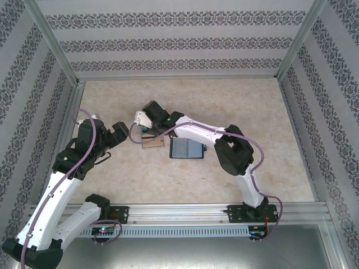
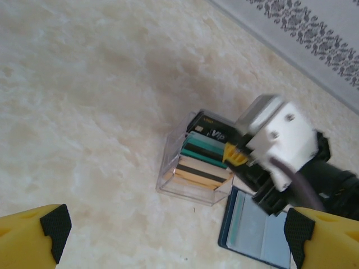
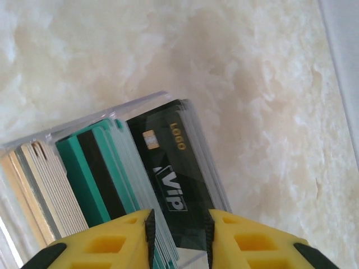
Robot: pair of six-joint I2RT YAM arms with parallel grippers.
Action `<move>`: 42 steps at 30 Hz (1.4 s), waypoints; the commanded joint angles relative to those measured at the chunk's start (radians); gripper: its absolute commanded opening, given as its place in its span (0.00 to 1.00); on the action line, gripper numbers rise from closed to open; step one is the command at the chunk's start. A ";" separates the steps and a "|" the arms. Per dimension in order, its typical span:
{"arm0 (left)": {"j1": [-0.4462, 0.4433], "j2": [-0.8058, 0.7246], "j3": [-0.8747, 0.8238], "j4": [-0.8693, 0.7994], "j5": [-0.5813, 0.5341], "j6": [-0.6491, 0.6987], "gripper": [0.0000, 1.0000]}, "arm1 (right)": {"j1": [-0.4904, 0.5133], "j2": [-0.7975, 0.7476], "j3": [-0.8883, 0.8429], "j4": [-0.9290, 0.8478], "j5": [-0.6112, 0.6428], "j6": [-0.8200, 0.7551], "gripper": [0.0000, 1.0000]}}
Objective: Take the credit cards out of the card holder
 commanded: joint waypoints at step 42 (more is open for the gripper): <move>-0.315 0.899 0.120 0.522 0.414 -0.055 0.47 | -0.347 -0.416 -0.848 0.063 -0.285 1.054 0.13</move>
